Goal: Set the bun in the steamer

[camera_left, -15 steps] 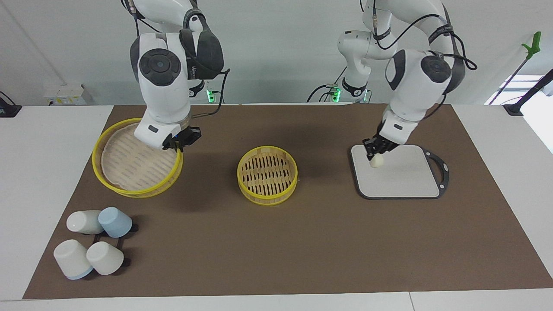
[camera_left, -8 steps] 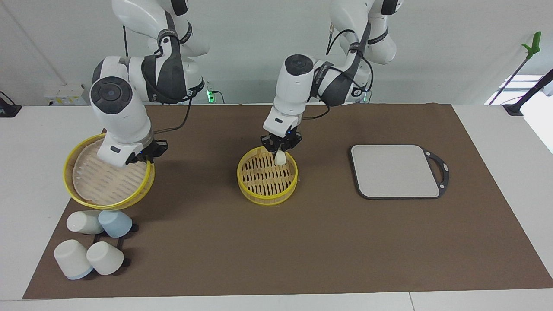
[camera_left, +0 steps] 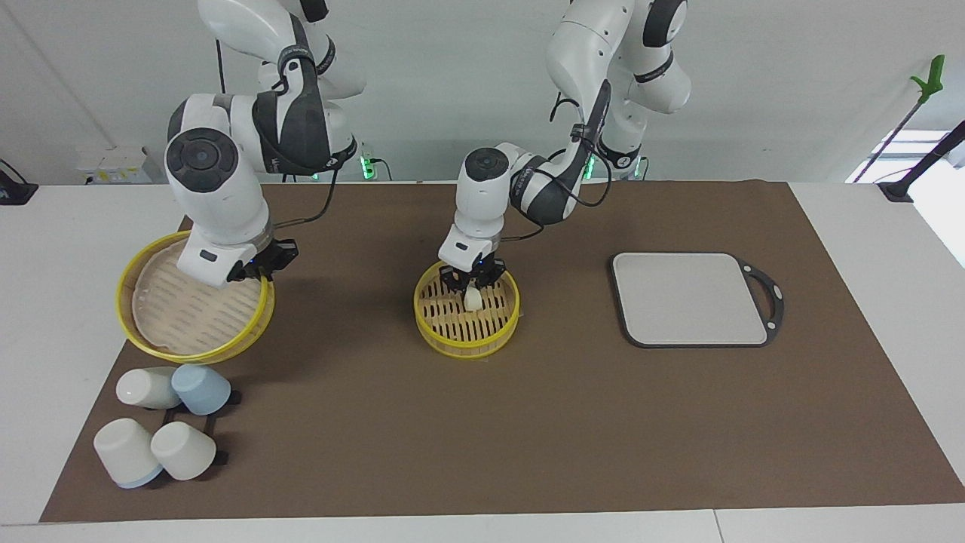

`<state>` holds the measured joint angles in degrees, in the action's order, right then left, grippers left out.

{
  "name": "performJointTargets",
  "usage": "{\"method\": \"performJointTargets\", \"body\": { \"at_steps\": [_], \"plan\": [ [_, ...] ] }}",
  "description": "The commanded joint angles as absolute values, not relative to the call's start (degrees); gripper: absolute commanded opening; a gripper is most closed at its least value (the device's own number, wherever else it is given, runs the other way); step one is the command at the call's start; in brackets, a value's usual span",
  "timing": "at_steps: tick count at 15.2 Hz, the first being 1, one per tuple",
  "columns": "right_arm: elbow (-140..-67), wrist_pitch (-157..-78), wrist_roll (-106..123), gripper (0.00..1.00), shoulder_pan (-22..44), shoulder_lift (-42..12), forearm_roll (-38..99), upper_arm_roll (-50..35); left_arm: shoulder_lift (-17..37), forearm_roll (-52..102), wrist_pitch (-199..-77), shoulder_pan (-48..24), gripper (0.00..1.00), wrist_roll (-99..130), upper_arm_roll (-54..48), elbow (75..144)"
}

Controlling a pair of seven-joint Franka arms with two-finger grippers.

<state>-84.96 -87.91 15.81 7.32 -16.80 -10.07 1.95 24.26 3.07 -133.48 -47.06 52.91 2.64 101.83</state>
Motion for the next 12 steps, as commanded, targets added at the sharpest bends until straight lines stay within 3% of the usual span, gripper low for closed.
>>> {"method": "performJointTargets", "body": {
  "at_steps": [1,4,9,12],
  "plan": [
    [-87.0,-88.8,16.3,0.0,7.1,-14.9,-11.1,1.7,22.8,1.8,-134.3,-48.3,1.0,56.5,3.8,103.4],
    [-87.0,-88.4,16.0,0.0,7.1,-14.9,-10.8,1.7,19.1,1.8,-130.1,-46.9,1.0,56.3,4.0,103.5],
    [-86.2,-89.1,14.0,0.0,9.0,-14.9,-2.7,0.9,6.4,1.8,-110.6,-33.4,1.0,44.2,4.1,103.5],
    [-86.4,-95.7,-1.1,0.0,19.9,-15.0,-1.9,0.4,2.1,1.8,-102.6,-21.9,1.0,28.0,4.2,103.0]
  ]
}}
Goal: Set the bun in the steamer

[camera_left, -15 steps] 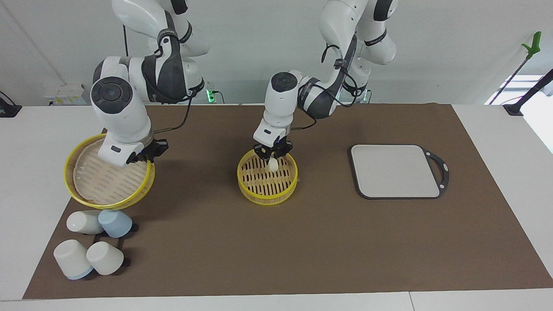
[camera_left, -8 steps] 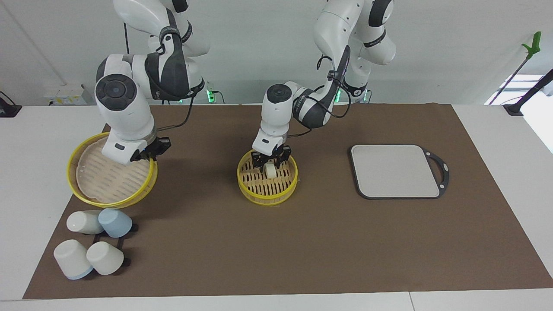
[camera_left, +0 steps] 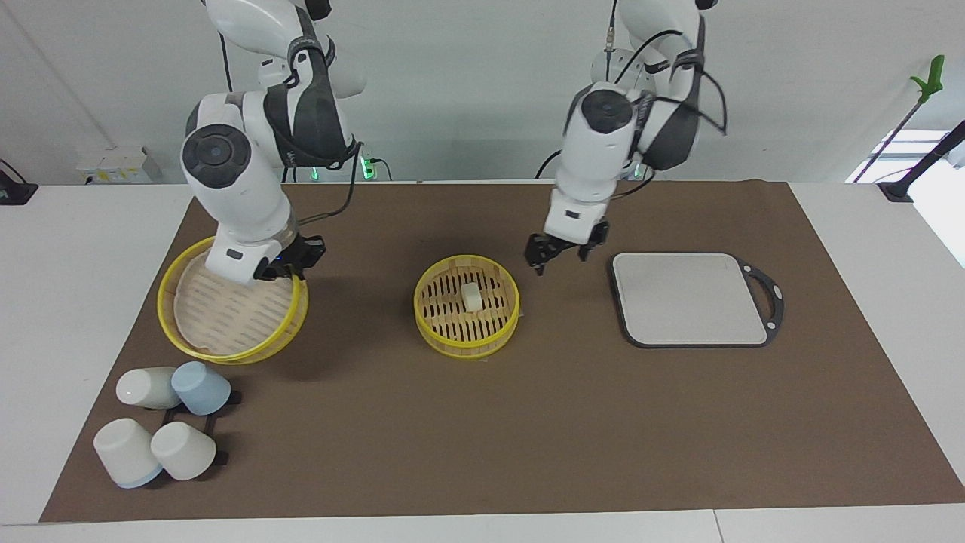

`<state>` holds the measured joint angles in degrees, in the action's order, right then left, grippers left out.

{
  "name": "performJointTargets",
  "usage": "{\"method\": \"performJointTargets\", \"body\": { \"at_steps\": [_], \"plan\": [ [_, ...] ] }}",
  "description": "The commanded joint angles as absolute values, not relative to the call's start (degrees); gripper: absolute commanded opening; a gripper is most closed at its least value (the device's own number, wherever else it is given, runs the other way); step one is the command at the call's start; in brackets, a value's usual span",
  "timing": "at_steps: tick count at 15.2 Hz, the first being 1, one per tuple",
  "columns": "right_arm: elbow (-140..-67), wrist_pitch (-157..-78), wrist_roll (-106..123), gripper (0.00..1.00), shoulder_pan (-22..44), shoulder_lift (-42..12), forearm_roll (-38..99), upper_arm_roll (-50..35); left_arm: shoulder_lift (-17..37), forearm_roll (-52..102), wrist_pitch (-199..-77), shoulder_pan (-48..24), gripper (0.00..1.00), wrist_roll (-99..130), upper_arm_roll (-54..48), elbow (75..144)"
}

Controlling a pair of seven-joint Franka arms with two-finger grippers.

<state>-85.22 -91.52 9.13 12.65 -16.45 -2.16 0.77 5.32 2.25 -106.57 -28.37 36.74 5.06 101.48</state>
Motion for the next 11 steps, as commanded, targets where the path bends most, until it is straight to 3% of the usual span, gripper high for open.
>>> {"method": "performJointTargets", "body": {
  "at_steps": [1,5,11],
  "plan": [
    [-86.5,-99.2,-6.7,0.0,24.0,-15.6,-1.6,0.4,1.3,1.7,-100.8,-18.2,1.0,22.1,4.2,102.8],
    [-88.1,-115.5,-22.3,0.0,34.0,-19.4,-1.1,0.4,-0.9,1.5,-95.7,-7.7,1.0,3.5,4.4,101.3],
    [-90.7,-121.3,-28.8,0.0,39.0,-22.9,-1.1,0.4,-1.3,-1.3,-86.8,-5.4,1.0,-3.4,4.7,94.3]
  ]
}}
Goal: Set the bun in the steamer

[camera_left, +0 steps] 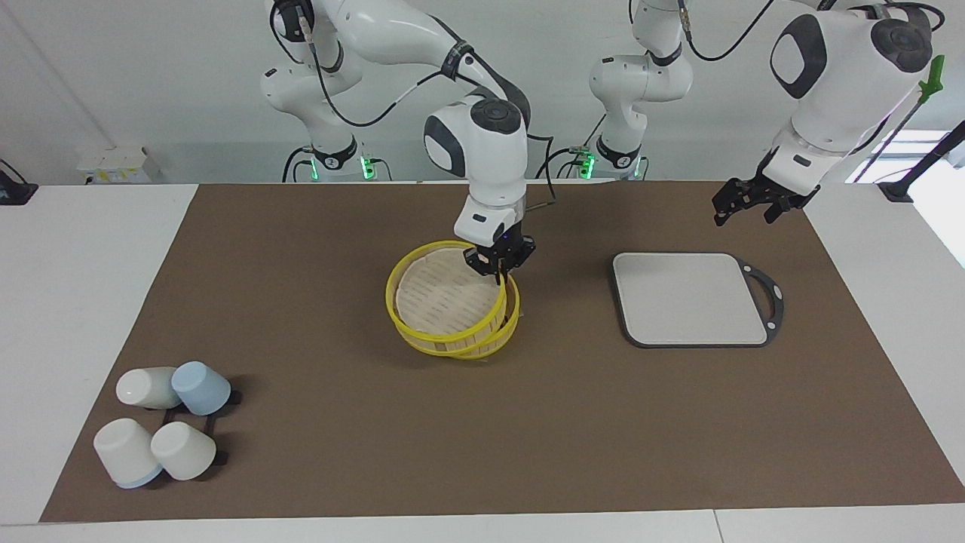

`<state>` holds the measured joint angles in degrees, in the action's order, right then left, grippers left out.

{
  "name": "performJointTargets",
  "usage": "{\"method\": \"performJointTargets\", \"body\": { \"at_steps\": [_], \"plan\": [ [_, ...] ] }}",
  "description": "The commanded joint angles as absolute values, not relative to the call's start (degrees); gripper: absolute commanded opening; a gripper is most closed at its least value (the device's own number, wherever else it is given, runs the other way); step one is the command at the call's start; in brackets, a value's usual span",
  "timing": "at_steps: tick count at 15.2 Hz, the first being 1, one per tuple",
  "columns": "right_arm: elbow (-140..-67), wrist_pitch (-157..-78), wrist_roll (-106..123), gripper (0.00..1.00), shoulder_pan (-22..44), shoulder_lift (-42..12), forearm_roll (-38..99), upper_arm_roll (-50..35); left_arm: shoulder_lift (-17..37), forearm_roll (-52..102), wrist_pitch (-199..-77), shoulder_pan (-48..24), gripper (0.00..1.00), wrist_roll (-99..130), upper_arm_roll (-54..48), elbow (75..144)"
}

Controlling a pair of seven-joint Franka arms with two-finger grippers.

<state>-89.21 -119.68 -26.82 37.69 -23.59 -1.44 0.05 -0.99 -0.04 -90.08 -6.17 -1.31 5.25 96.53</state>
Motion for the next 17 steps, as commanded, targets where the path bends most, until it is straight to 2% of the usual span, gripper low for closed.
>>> {"method": "performJointTargets", "body": {
  "at_steps": [1,11,17],
  "plan": [
    [-91.3,-121.9,-29.0,0.0,39.0,-23.0,-1.1,0.4,-1.8,-1.3,-86.3,-5.5,1.0,-3.6,5.1,94.2],
    [-95.3,-127.3,-30.1,0.0,40.1,-22.9,-0.9,0.4,-2.7,-1.2,-85.1,-8.4,1.0,-3.8,7.7,94.2],
    [-96.8,-127.3,-33.0,0.0,41.5,-22.4,-0.9,0.2,-1.6,-1.0,-84.6,-8.5,1.0,-3.9,7.7,92.8]
  ]
}}
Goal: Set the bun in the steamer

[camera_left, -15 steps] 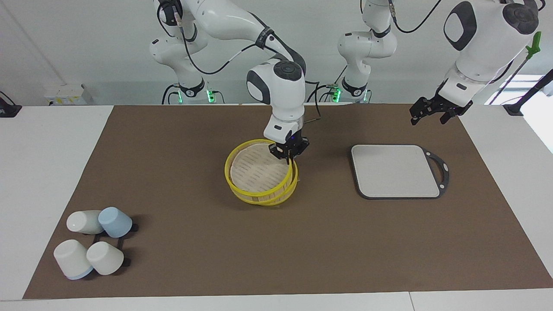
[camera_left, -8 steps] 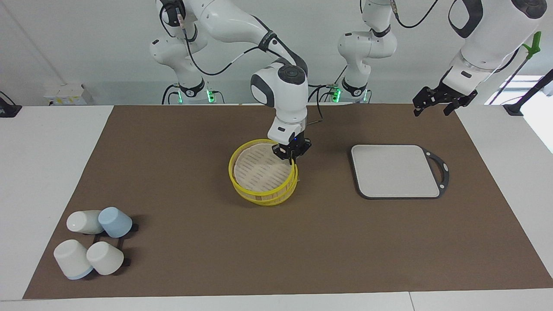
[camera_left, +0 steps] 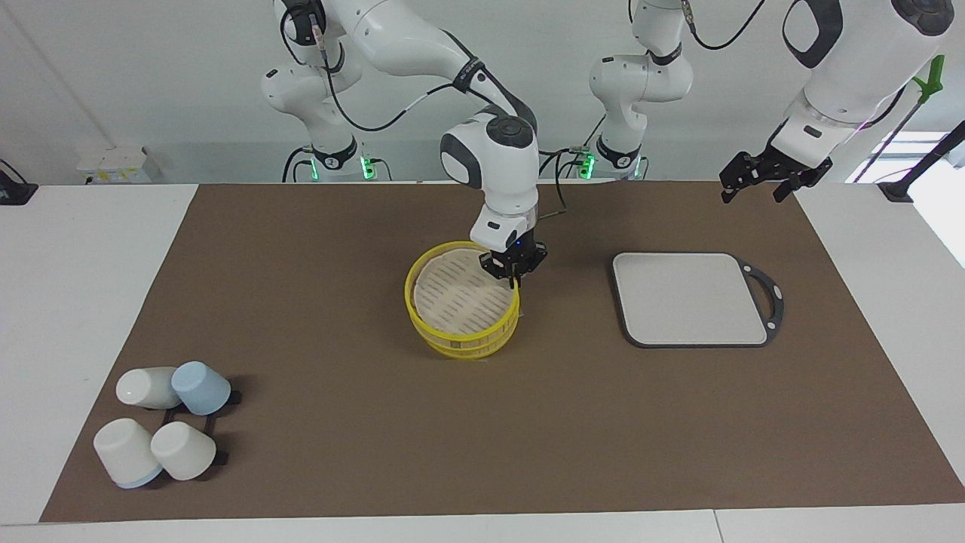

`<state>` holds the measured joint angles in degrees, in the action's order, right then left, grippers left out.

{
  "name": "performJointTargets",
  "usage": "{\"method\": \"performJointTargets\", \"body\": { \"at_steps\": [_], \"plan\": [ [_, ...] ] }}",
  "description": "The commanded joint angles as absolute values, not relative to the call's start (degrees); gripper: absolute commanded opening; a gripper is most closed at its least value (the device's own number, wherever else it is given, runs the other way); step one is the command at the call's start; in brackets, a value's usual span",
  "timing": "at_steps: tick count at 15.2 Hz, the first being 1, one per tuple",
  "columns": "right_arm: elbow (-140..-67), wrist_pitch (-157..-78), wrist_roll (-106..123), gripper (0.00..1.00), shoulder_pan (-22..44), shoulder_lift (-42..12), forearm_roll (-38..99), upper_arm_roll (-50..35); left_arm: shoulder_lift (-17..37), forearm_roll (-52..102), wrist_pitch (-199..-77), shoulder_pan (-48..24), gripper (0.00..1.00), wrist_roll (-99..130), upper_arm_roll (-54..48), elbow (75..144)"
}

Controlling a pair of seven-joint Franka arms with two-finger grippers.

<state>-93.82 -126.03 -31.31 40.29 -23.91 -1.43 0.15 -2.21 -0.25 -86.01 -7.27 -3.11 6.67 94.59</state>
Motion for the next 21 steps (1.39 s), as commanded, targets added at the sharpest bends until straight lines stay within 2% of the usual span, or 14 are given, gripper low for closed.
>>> {"method": "performJointTargets", "body": {
  "at_steps": [1,7,8,9,10,15,18,21],
  "plan": [
    [-96.7,-127.2,-33.5,0.0,41.5,-22.4,-0.9,0.2,-1.4,-0.9,-84.1,-8.4,1.0,-3.9,7.7,92.6],
    [-97.1,-127.7,-34.5,0.0,41.4,-22.2,-0.9,0.2,-2.0,0.2,-84.4,-7.6,1.0,-3.9,7.0,92.2],
    [-97.1,-127.7,-34.5,0.06,41.2,-22.2,-0.9,0.2,-2.1,0.2,-84.4,-7.6,1.0,-3.9,7.0,92.2],
    [-97.1,-127.7,-34.5,0.62,41.1,-22.2,-0.9,0.2,-2.3,0.3,-84.5,-7.6,1.0,-3.9,7.0,92.2],
    [-97.1,-127.5,-33.9,1.0,41.1,-22.2,-1.0,0.2,-2.5,0.3,-84.5,-7.7,1.0,-3.9,7.1,92.3],
    [-93.2,-124.4,-33.7,1.0,39.1,-22.0,-1.1,0.9,-2.8,0.7,-84.7,-7.7,1.0,-3.9,7.1,92.7],
    [-90.6,-120.3,-32.8,1.0,32.4,-18.7,-1.2,0.8,-2.8,0.7,-85.0,-7.7,1.0,-3.9,7.1,92.8],
    [-90.7,-111.4,-23.0,1.0,22.8,-13.8,-1.4,0.8,-3.3,1.1,-85.2,-7.7,1.0,-3.9,7.3,93.1]
  ]
}}
